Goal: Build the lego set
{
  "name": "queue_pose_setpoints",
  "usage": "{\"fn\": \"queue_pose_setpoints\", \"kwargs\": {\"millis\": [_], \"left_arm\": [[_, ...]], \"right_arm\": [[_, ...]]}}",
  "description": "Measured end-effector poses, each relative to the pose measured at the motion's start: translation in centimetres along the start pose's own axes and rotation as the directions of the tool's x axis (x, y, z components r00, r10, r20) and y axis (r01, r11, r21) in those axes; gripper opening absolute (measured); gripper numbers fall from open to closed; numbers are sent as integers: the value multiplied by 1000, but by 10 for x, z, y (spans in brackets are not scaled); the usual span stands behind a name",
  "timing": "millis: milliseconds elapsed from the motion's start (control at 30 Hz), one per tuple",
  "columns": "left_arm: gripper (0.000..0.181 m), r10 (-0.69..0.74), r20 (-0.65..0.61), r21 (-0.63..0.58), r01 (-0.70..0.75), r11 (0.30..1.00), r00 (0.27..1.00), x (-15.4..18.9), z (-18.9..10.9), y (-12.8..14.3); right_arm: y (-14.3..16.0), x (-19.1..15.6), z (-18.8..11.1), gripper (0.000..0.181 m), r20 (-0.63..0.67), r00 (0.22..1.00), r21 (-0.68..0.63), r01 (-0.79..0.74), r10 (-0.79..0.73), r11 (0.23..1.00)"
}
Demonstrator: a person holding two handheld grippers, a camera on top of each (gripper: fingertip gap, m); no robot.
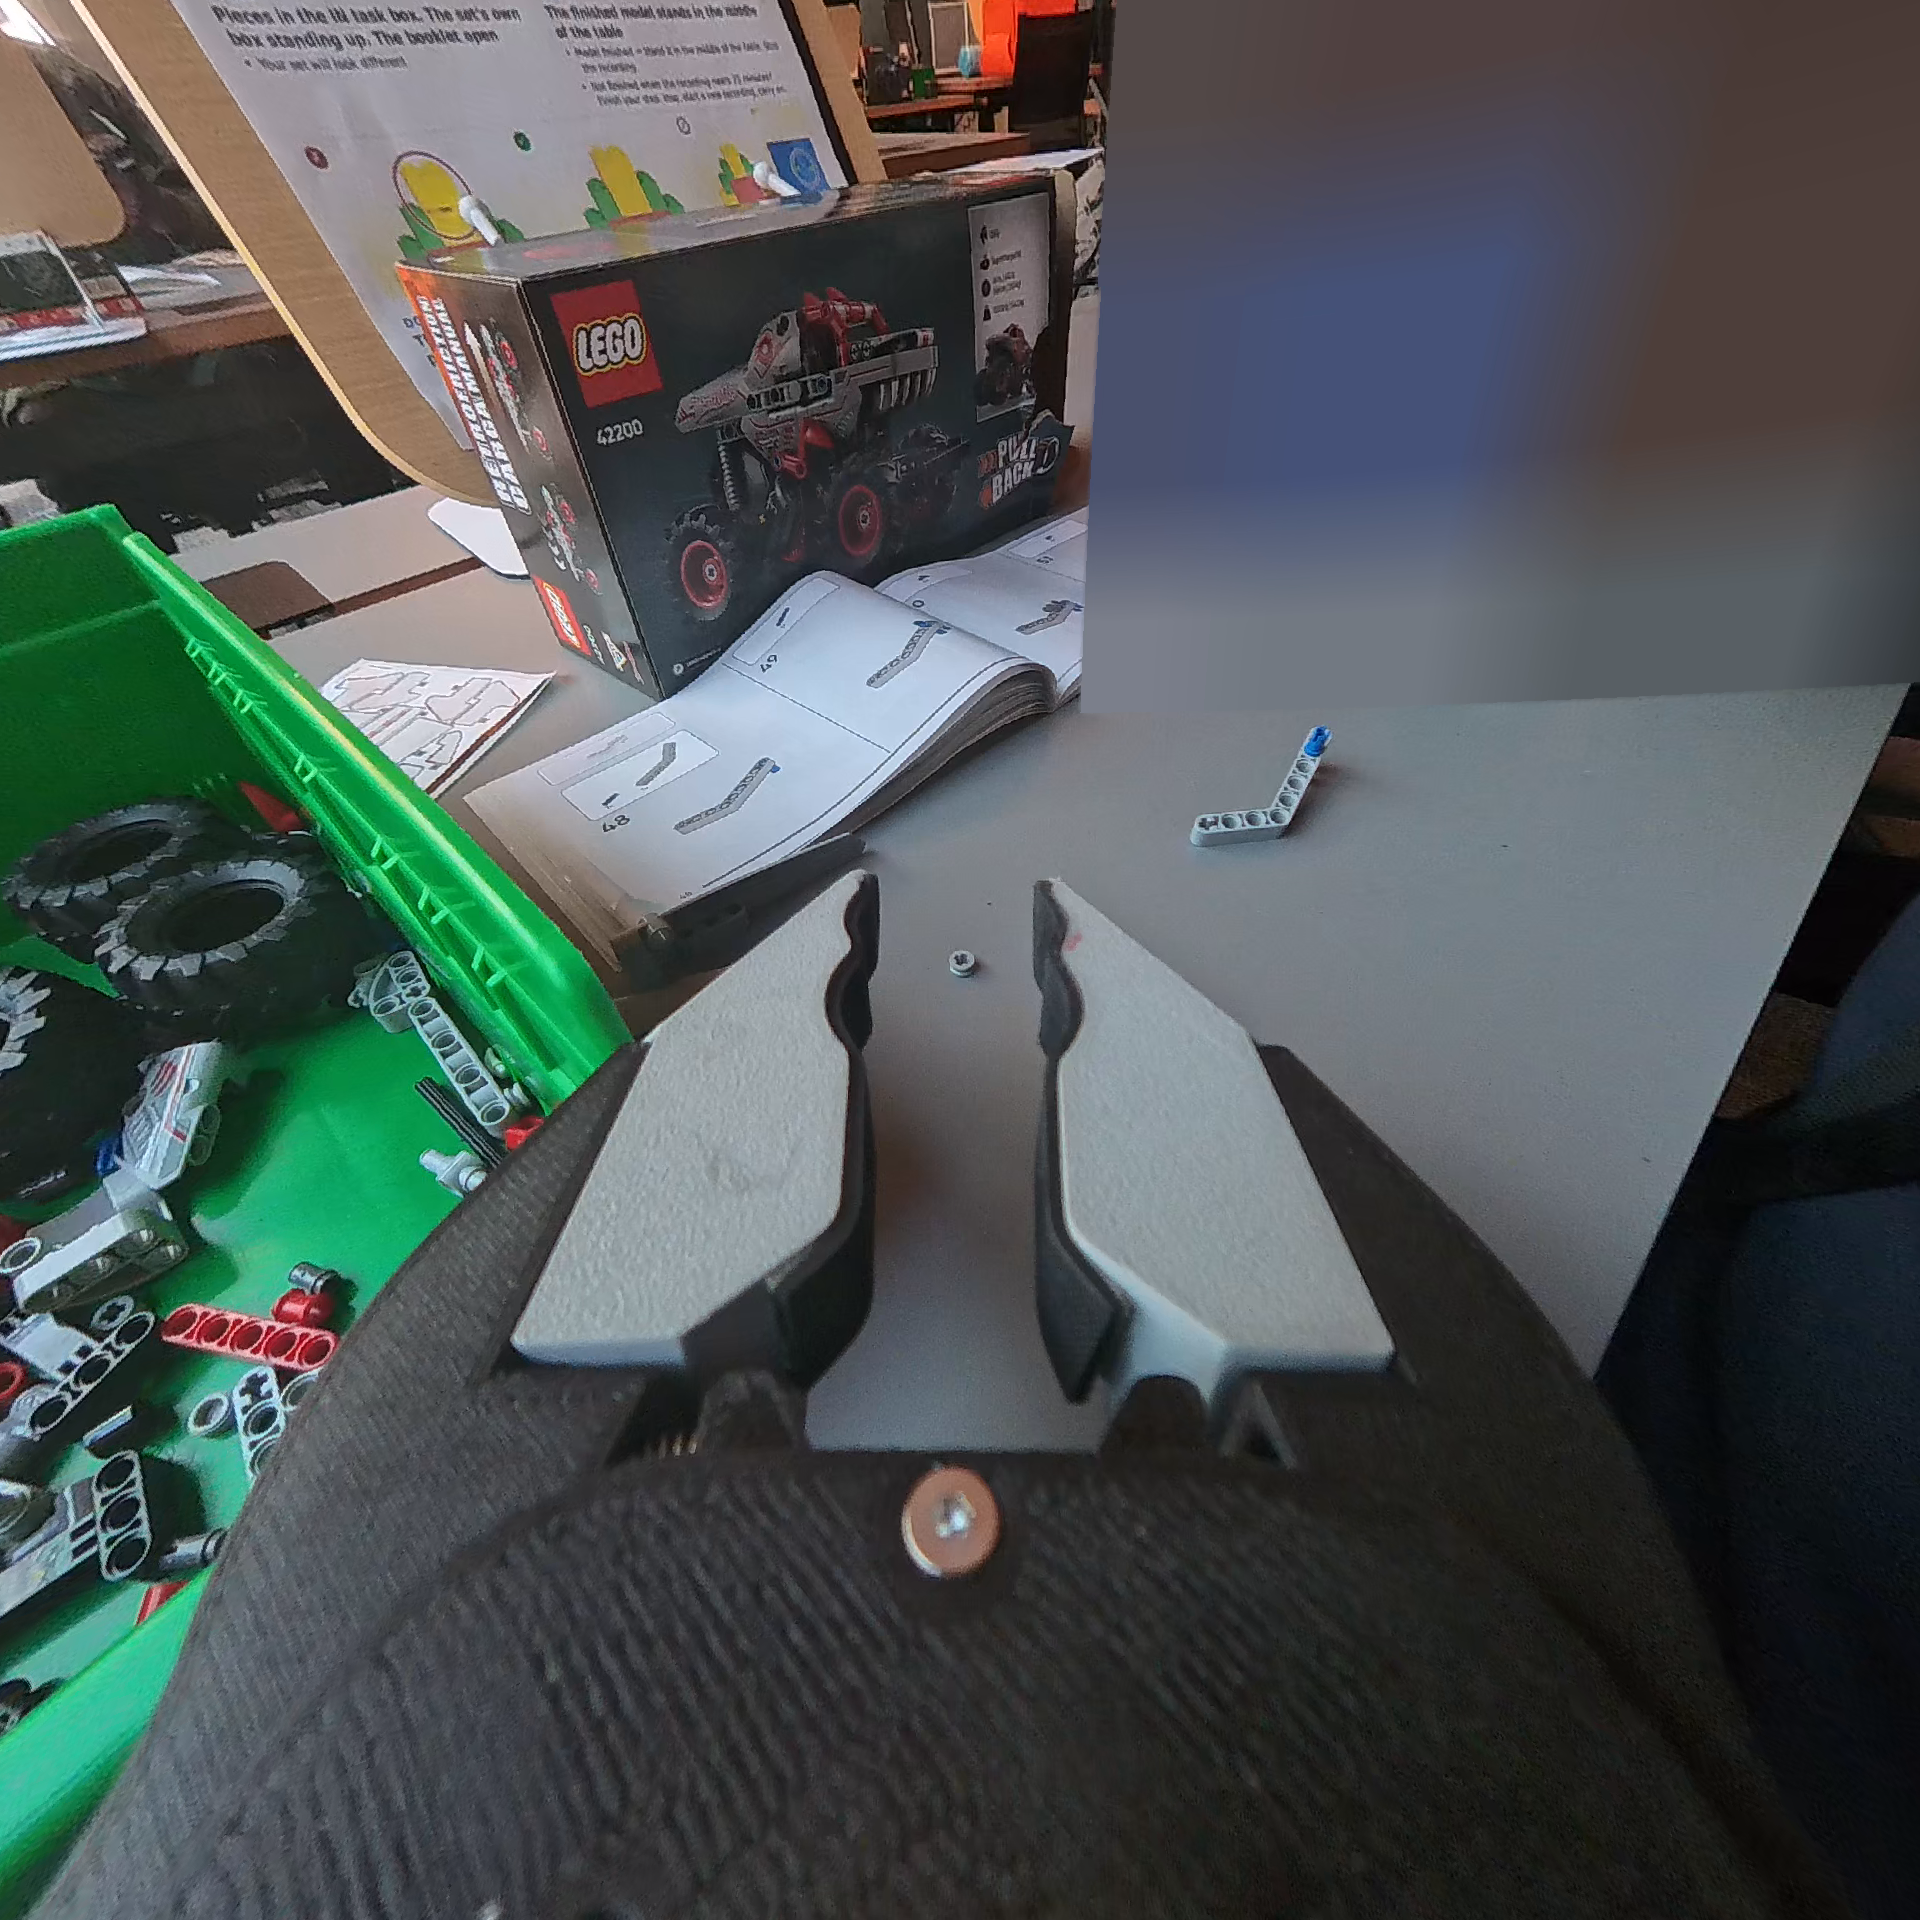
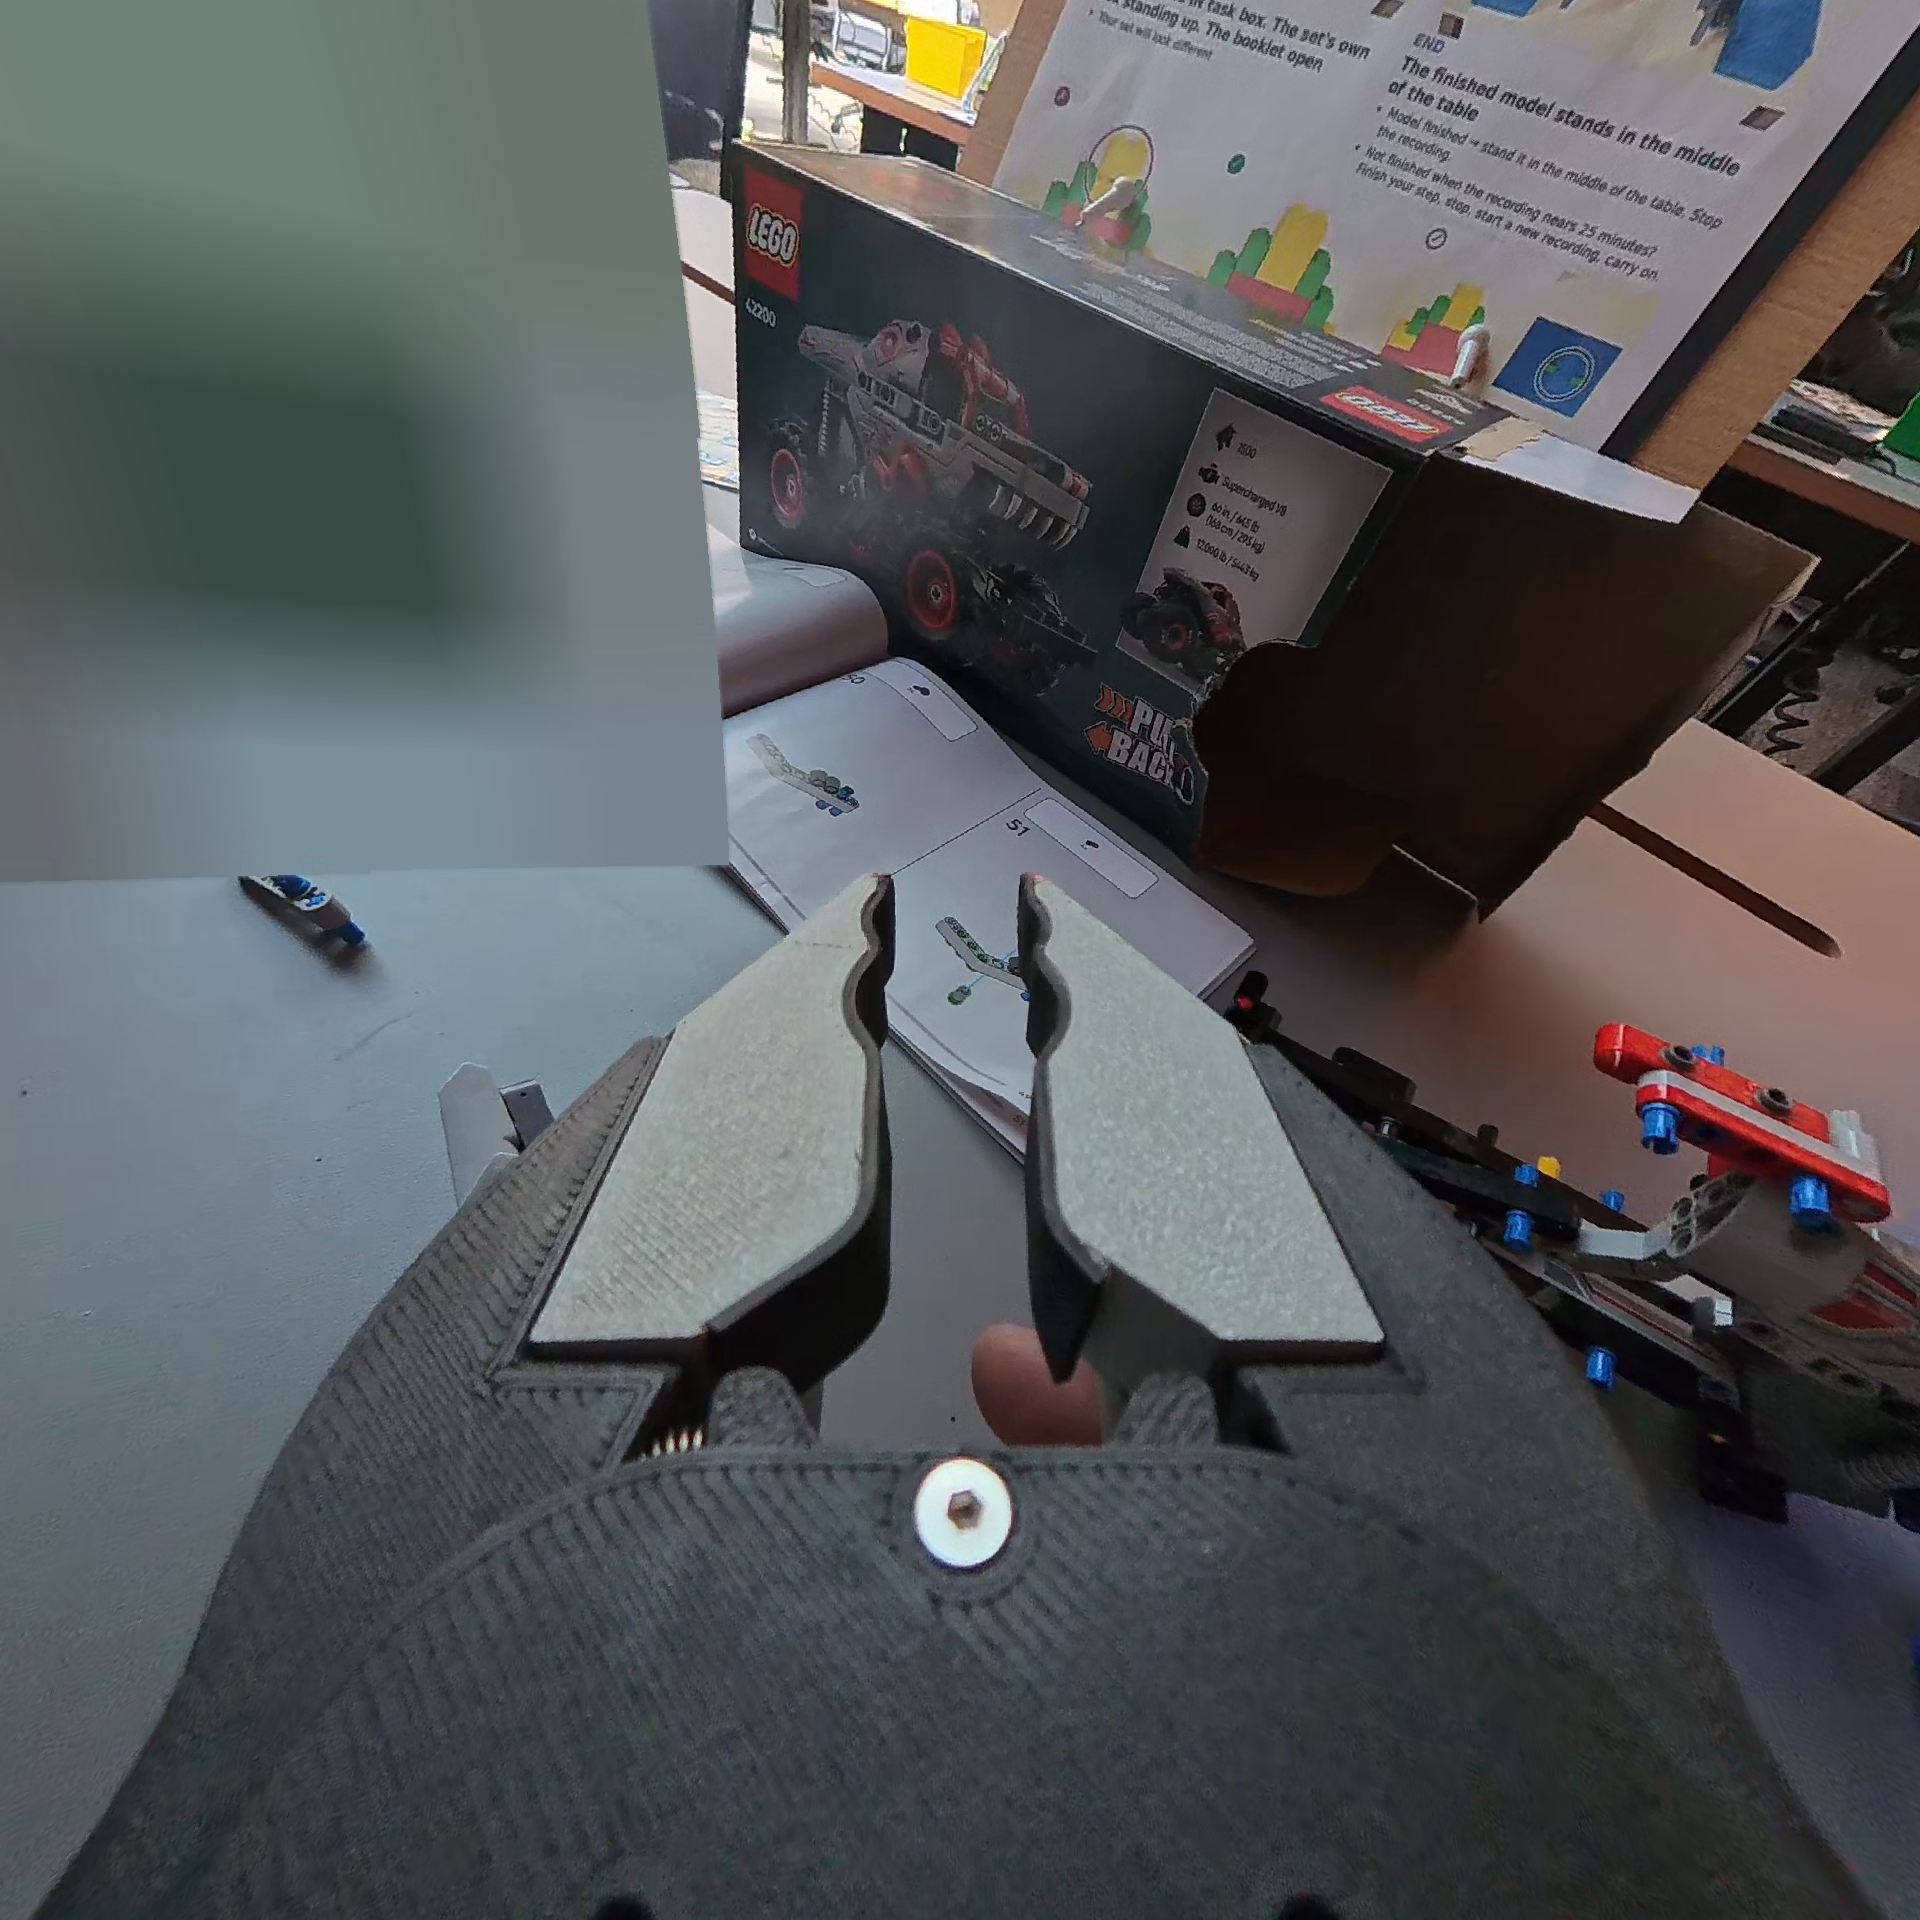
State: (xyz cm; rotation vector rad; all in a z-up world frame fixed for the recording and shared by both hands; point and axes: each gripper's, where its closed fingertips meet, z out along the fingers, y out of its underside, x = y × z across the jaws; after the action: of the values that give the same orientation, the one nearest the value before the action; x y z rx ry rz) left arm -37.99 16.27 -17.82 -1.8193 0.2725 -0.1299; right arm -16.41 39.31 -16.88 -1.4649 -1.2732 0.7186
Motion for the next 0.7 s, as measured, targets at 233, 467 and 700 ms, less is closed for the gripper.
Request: {"fn": "queue_pose_setpoints", "kwargs": {"millis": [233, 467, 700], "left_arm": [[26, 2, 2, 3, -2, 1000, 1000, 0, 0, 0], [27, 6, 5, 22, -6, 1000, 1000, 0, -2, -3], [4, 27, 150, 259, -66, 964, 988, -16, -45, -30]], "right_arm": [[2, -1, 1, 20, -5, 1000, -10, 15, -15, 1000], [3, 2, 1, 20, -17, 1000, -15, 17, -18, 1000], [5, 2, 2, 21, -18, 999, -13, 31, -31, 999]]}}
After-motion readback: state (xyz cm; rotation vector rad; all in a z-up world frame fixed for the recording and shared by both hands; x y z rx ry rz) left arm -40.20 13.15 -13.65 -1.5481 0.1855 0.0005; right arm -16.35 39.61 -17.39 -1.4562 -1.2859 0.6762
